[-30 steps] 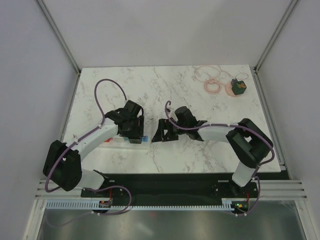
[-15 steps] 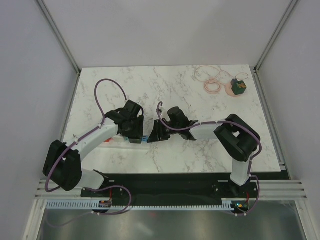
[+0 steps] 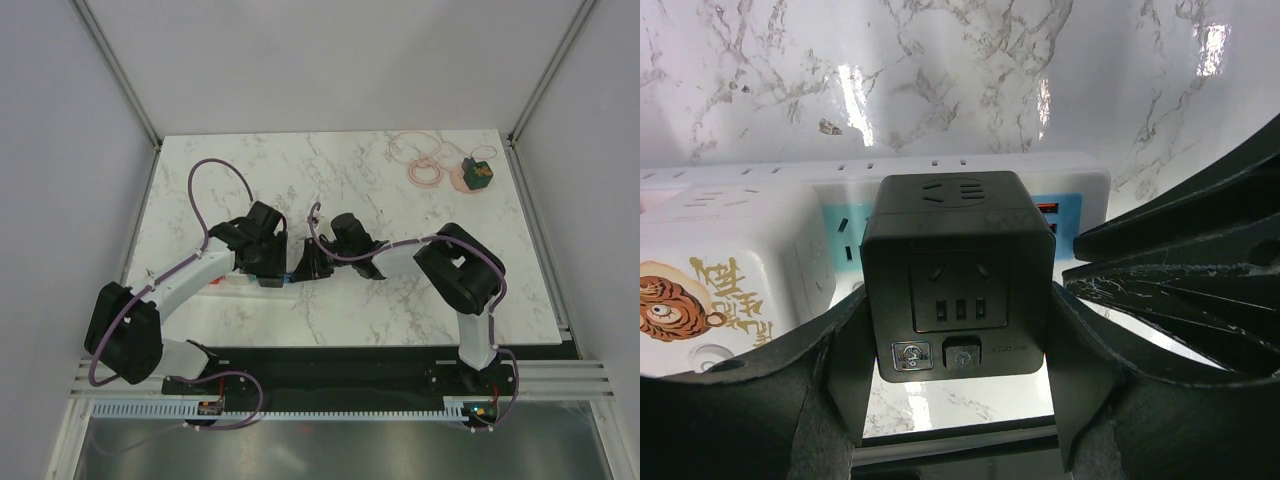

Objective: Pull the plug off the socket

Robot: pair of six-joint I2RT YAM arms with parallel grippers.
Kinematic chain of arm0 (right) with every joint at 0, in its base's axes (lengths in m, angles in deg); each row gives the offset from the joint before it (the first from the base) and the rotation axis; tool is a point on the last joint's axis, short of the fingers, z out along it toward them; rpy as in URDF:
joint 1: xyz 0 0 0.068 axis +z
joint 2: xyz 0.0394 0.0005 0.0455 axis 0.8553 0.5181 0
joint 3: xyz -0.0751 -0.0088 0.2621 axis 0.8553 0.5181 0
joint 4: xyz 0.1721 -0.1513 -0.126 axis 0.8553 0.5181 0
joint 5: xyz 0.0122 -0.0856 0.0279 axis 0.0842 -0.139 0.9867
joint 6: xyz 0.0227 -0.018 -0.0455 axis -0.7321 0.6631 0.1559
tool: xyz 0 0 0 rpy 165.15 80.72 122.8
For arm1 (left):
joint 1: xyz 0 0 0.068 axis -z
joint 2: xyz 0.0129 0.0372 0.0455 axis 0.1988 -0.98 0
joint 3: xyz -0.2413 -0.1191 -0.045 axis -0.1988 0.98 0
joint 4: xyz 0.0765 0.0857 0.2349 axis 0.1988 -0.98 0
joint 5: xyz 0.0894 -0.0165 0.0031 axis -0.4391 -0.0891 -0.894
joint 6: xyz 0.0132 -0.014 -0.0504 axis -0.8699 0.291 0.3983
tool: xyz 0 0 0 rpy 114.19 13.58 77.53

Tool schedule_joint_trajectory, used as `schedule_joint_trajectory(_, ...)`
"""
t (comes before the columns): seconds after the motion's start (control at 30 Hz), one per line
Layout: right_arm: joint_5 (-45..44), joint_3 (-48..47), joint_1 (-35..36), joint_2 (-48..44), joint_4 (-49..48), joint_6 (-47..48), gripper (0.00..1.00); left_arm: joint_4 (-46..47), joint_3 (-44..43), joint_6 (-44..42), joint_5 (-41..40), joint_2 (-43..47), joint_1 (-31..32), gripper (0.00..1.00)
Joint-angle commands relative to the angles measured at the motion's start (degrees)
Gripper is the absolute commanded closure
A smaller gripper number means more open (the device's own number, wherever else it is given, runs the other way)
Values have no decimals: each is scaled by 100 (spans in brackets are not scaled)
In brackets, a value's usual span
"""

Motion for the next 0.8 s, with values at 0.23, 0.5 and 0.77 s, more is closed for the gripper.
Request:
schedule_joint_trajectory(0.23, 3, 85, 20, 358, -397, -89, 77, -16, 47, 76, 173, 229, 37, 66)
schedule_joint_trajectory(0.5, -384, 349, 72, 542, -300, -114, 81, 213, 196, 85, 129, 624, 46, 88)
schedule_joint_trajectory(0.77, -683, 288, 213, 770, 33, -176, 86, 318, 258, 208, -3, 915, 46, 98)
